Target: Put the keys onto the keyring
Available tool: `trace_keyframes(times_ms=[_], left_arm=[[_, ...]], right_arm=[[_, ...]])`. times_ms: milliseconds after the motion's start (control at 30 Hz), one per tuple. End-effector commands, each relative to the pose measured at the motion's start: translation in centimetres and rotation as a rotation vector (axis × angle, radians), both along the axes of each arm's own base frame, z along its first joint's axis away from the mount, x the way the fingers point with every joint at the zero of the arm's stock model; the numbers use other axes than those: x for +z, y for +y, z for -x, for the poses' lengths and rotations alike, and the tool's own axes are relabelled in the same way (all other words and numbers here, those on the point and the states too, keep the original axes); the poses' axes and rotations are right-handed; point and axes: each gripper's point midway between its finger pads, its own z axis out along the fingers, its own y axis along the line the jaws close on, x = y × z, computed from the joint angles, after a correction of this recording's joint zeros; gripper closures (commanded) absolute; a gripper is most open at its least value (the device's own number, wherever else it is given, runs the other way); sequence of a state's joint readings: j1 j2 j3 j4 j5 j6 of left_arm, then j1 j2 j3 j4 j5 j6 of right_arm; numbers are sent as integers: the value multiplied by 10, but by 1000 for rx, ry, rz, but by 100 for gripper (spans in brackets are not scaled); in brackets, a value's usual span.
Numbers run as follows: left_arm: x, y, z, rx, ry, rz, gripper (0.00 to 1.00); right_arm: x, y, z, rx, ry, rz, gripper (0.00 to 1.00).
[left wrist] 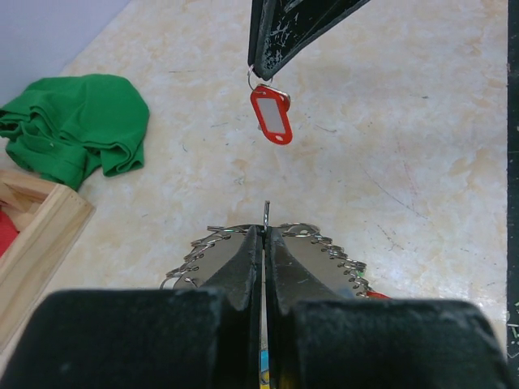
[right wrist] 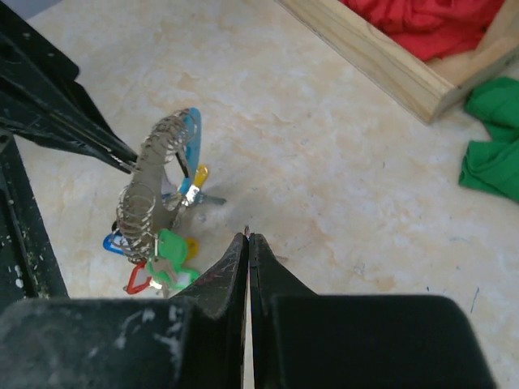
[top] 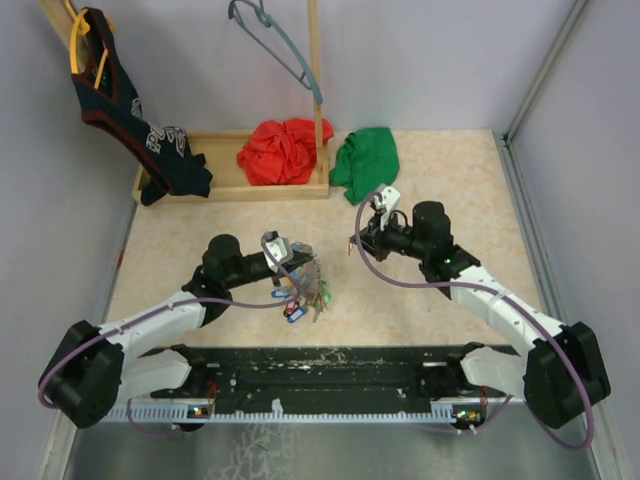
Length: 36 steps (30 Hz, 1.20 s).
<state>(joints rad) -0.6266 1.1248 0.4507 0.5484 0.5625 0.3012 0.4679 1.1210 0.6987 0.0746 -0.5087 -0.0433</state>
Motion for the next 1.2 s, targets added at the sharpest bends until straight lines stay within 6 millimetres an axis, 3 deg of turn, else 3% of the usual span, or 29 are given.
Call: trace_keyframes(times_ms=[0,200,500,967,1167], left_arm=[[33,0,-1,-27,-188,75,100],[36,1,9,-97,-258,108,100],[34,-2,22,-216,-324,132,100],[28,-8,17,-269,-227,94,100],[25,-10,18,-290,-208,94,100]], right_arm=[[62,20,7,164,-271,-142,100],[64,32,16,298,-361,-152,100],[49,47,45,533,-414,-130,100],[32,61,63,574,-488,-83,100],[41,60,63,555,-535,-90,100]])
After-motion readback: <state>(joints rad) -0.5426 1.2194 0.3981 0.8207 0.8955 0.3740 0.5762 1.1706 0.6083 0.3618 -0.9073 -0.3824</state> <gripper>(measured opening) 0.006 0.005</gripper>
